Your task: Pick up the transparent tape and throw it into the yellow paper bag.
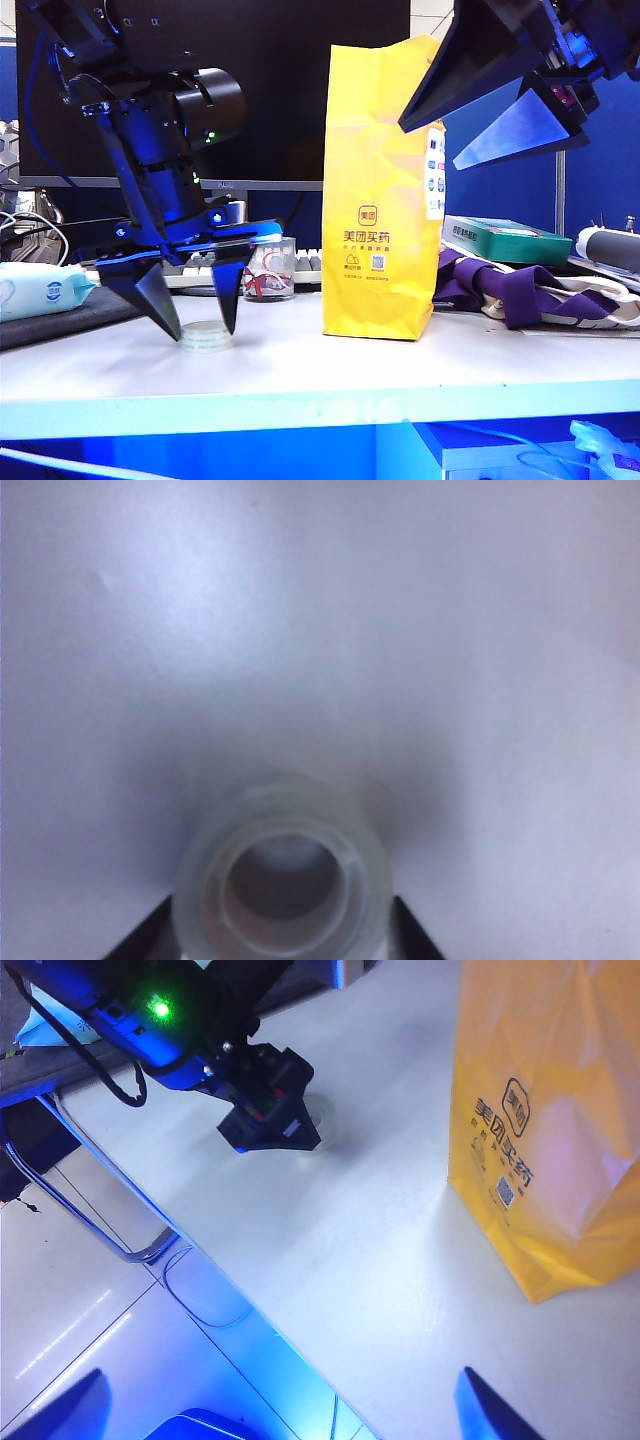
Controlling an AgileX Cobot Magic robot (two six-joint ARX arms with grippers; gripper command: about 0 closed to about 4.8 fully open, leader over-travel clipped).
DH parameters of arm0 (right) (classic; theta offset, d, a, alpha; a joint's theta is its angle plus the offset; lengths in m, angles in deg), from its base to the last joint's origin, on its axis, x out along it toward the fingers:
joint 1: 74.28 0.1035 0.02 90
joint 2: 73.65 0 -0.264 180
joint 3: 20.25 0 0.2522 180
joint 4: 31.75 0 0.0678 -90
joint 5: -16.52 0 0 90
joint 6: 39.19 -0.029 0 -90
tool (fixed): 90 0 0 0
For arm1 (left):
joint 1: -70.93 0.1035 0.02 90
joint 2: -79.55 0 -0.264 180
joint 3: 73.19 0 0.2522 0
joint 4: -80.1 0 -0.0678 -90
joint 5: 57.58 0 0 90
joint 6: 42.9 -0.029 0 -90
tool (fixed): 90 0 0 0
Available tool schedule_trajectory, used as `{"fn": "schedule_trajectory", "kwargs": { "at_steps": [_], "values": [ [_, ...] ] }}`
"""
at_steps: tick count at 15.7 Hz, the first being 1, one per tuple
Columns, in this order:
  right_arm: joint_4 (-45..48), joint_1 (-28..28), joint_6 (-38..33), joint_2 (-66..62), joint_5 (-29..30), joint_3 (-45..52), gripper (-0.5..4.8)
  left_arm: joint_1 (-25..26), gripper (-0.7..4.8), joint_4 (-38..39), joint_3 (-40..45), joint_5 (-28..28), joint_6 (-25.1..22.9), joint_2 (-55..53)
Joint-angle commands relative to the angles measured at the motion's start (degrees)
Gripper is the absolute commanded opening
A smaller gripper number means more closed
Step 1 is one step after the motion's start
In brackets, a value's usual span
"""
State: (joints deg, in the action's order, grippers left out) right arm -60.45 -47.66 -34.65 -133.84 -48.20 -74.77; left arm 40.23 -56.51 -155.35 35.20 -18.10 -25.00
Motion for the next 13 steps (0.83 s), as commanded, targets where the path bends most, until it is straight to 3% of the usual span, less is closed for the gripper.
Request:
{"fn": "schedule_trajectory", "kwargs": {
  "at_steps": [1,11,12,13],
  "values": [
    [0.6,0.0,0.0,0.1,0.1,-0.3,4.63,-0.1,2.01,-1.3,-0.2,-0.1,-1.7,0.1],
    [0.7,0.0,0.0,0.1,-1.2,-0.3,4.63,-0.1,1.84,-6.6,-1.6,-1.9,-7.5,0.1],
    [0.7,0.0,0.0,0.2,-1.2,-0.3,4.63,-0.1,2.29,-7.3,-2.3,-2.0,-8.0,0.1],
    [0.7,0.0,0.0,0.2,-1.2,-0.3,4.63,-0.1,3.95,-8.0,-2.8,-2.0,-8.3,0.1]
  ]
}}
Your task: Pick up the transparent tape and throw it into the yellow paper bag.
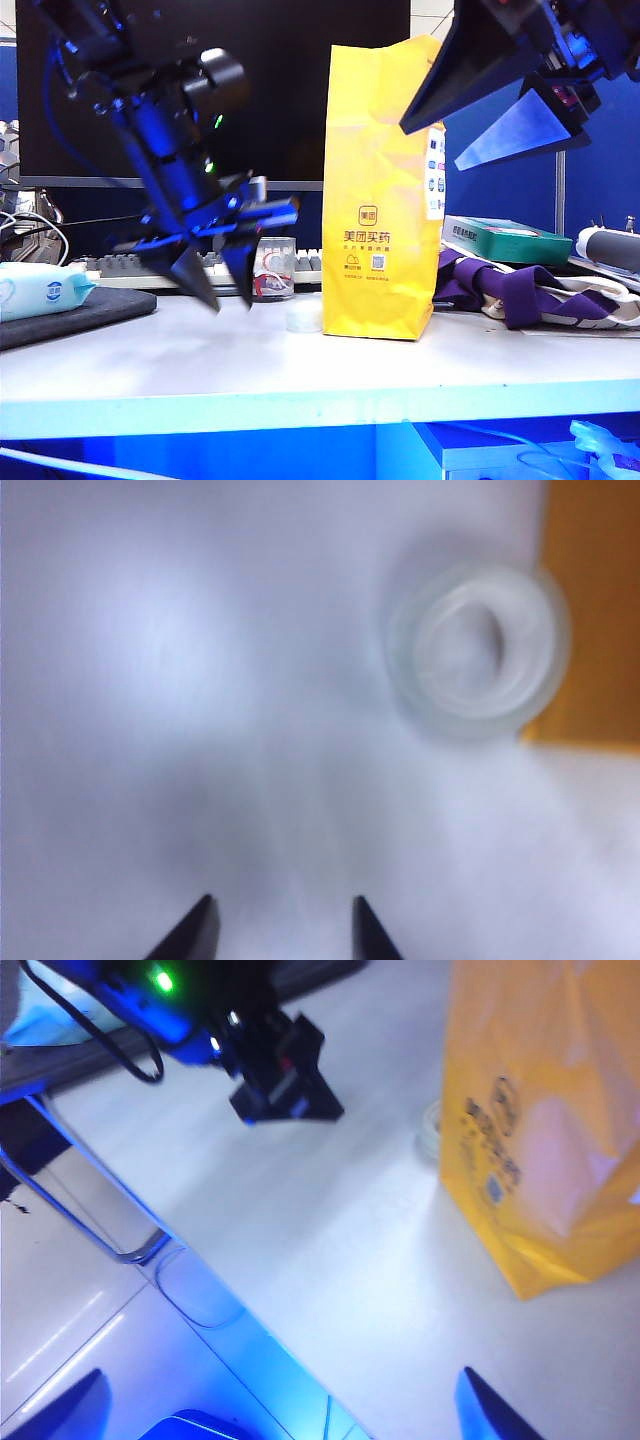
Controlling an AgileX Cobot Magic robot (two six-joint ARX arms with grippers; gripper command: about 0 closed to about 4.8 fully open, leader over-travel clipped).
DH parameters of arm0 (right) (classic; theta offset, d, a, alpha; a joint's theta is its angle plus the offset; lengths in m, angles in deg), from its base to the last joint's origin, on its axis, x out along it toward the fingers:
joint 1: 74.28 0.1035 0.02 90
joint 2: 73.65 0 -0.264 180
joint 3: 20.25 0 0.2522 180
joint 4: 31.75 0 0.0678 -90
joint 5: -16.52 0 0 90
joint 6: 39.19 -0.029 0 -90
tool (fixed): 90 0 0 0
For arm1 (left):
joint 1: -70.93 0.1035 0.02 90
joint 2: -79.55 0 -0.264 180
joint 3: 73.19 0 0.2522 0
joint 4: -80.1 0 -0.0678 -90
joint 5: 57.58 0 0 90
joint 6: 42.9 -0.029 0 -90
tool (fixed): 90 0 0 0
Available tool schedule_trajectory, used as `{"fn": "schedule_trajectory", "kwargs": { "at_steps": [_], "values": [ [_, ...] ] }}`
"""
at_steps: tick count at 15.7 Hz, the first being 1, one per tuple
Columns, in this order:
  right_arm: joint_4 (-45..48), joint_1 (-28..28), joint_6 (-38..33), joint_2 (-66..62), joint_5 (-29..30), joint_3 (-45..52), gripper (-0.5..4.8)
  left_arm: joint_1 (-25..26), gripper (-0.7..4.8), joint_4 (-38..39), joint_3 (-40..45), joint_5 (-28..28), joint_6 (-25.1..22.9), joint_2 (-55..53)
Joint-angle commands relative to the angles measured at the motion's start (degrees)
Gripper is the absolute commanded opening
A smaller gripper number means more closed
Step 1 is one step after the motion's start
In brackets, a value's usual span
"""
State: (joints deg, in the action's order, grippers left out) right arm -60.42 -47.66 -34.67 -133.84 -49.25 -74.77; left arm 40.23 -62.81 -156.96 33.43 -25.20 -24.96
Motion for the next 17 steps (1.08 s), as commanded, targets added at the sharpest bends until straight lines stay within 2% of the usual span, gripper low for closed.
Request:
{"fn": "schedule_trajectory", "kwargs": {
  "at_steps": [1,3,4,5,6,8,9,12,17],
  "values": [
    [0.9,0.0,0.0,0.1,-0.2,-0.3,4.63,-0.1,4.79,-4.3,-2.3,-0.7,-3.0,0.1],
    [2.3,0.0,0.0,0.1,-0.3,-0.3,4.63,0.2,4.79,-11.1,-2.8,-6.2,-10.4,0.0],
    [2.7,0.0,0.0,0.1,-0.3,-0.3,4.63,0.5,4.79,-14.1,-3.0,-6.3,-15.4,-0.1],
    [2.8,0.0,0.0,0.1,-0.6,-0.3,4.63,1.1,4.79,-14.3,-3.3,-6.3,-20.2,-0.3],
    [2.6,0.0,0.0,0.1,-1.6,-0.3,4.63,2.2,4.79,-13.0,-3.3,-6.3,-30.1,-0.7],
    [2.6,-0.1,0.0,0.1,-1.7,-0.3,4.63,4.6,4.79,-10.1,-3.3,-10.8,-39.4,-1.0],
    [2.8,-0.1,0.0,0.1,-1.8,-0.3,4.63,5.9,4.79,-9.9,-3.3,-16.5,-42.1,-1.0],
    [3.0,-0.1,0.1,0.1,-3.8,-0.3,4.63,6.8,4.79,-10.5,-3.4,-25.6,-49.4,-1.1],
    [3.2,-0.1,0.2,0.1,-4.8,-0.3,4.63,7.9,4.79,-10.0,-3.6,-29.2,-53.4,-5.1]
  ]
}}
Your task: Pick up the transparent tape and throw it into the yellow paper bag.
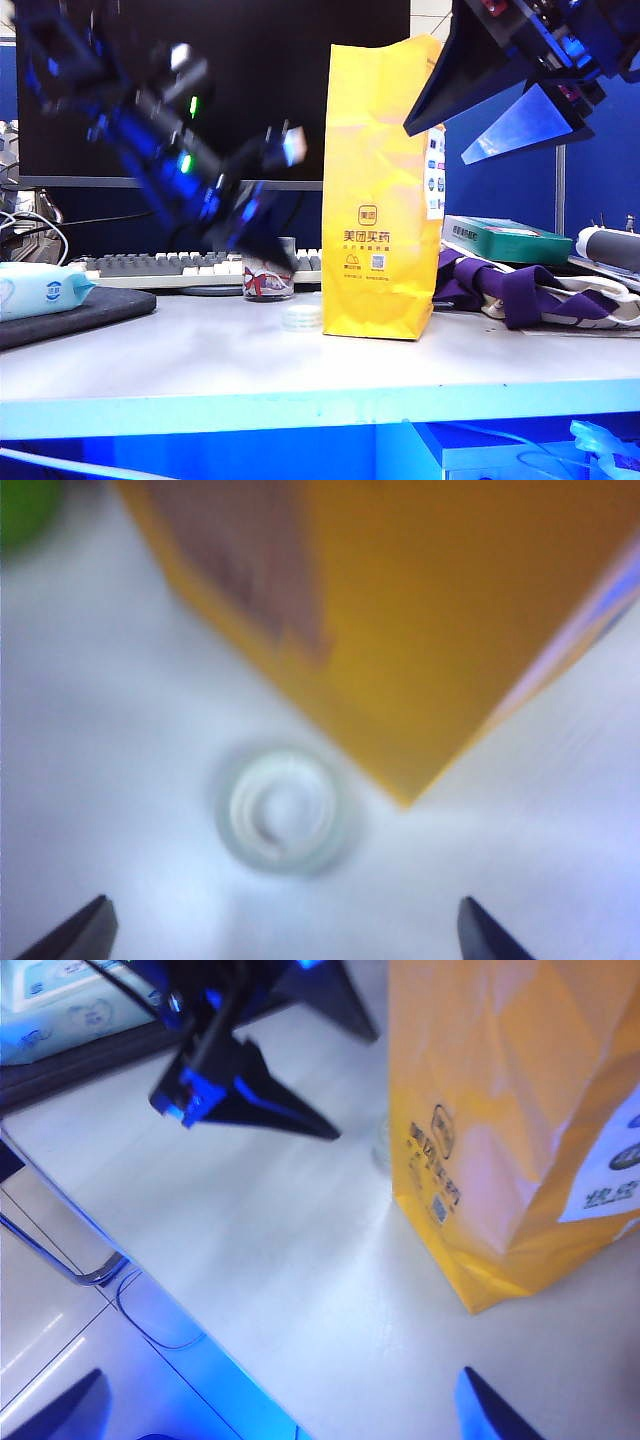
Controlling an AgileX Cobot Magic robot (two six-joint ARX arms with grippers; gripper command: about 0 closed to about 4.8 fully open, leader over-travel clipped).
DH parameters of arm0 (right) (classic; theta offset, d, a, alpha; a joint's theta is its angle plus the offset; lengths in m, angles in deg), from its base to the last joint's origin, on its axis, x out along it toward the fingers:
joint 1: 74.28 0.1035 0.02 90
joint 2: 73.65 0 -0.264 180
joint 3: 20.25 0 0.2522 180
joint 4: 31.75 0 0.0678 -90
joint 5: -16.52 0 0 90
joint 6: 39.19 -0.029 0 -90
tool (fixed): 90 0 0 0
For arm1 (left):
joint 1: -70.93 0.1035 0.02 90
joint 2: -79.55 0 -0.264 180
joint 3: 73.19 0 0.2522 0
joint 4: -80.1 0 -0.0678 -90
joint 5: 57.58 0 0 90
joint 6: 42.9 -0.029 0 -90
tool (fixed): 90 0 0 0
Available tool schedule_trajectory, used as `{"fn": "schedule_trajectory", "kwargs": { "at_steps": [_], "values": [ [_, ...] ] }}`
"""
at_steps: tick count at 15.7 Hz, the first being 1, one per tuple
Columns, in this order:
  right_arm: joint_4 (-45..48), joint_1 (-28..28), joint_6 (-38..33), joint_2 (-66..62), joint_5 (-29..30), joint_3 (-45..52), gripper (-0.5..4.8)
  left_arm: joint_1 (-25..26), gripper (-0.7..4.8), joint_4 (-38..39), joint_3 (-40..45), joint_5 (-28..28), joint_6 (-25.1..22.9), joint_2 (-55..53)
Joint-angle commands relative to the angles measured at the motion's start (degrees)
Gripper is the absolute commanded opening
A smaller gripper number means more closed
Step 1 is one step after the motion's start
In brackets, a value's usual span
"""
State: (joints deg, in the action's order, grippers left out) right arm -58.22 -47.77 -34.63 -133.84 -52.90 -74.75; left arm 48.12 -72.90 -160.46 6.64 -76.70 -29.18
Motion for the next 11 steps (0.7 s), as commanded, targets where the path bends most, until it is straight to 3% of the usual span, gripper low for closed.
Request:
{"fn": "schedule_trajectory", "kwargs": {
  "at_steps": [1,5,9,11],
  "values": [
    [1.0,0.0,0.2,0.1,-1.4,-0.3,4.63,0.0,4.79,0.0,-0.4,-3.1,-3.3,-1.5],
    [1.0,0.0,0.2,-0.8,-1.4,-0.3,4.63,0.3,4.79,1.0,-5.7,-4.5,-4.5,-4.3],
    [1.0,0.0,0.2,-1.7,-1.6,-0.3,4.63,0.3,4.79,11.3,-16.6,-6.7,-7.0,-10.7],
    [1.0,0.0,0.2,-1.7,-1.6,-0.3,4.63,0.3,4.79,13.7,-17.8,-6.5,-8.8,-11.1]
  ]
}}
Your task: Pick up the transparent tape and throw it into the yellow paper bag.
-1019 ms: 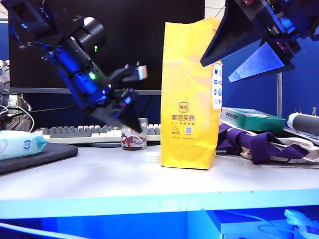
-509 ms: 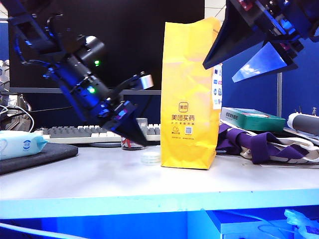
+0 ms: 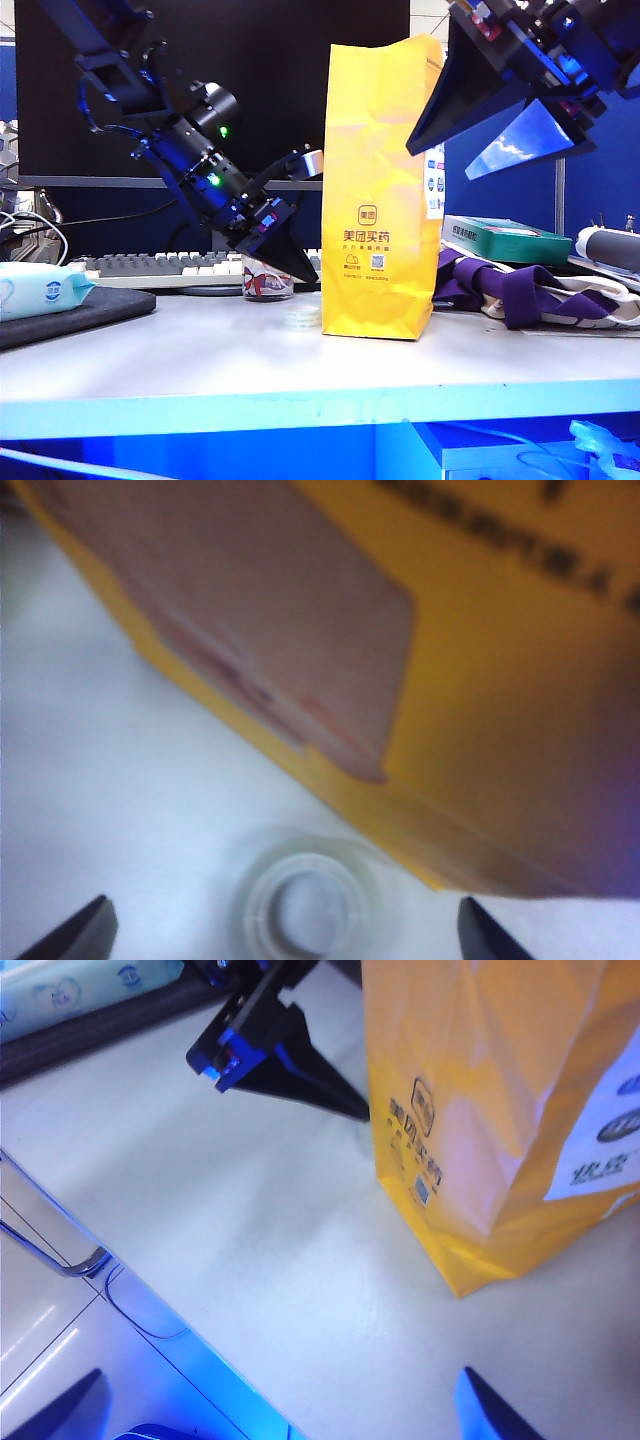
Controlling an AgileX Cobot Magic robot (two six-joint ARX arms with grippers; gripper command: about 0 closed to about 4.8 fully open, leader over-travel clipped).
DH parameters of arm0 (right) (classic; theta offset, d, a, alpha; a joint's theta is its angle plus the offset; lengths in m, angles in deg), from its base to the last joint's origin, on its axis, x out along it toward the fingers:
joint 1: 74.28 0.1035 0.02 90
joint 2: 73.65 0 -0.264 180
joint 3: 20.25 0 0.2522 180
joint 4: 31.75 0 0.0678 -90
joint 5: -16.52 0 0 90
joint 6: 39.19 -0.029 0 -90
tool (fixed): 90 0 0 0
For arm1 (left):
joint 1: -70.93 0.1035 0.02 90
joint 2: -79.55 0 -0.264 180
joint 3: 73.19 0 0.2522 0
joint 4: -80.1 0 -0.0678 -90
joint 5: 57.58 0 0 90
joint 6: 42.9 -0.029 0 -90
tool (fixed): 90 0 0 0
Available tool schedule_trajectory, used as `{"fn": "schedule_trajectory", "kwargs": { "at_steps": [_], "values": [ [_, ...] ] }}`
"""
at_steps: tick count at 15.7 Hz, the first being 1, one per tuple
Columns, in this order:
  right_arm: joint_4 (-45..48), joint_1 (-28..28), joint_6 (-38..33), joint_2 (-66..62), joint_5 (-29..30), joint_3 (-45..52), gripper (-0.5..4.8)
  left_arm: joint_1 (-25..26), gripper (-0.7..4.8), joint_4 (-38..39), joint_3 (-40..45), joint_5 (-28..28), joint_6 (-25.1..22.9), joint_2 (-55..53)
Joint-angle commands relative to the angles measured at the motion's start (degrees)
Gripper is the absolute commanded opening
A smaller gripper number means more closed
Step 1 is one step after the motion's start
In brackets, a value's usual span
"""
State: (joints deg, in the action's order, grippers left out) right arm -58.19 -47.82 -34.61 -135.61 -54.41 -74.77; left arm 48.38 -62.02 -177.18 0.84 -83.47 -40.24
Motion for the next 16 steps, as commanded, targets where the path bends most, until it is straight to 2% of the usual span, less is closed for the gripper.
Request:
{"fn": "schedule_trajectory", "kwargs": {
  "at_steps": [1,10,16],
  "values": [
    [1.0,0.0,0.2,0.1,-0.1,-0.3,4.63,0.1,4.79,4.1,-1.1,-0.6,-3.1,0.0],
    [1.0,0.0,0.2,-0.1,-0.1,-0.3,4.63,0.0,4.79,5.2,-1.1,-0.8,-4.0,-2.9],
    [1.4,0.0,0.2,-0.7,-1.2,-0.3,4.62,0.0,4.79,1.7,-1.1,-0.9,-2.4,-4.3]
  ]
}}
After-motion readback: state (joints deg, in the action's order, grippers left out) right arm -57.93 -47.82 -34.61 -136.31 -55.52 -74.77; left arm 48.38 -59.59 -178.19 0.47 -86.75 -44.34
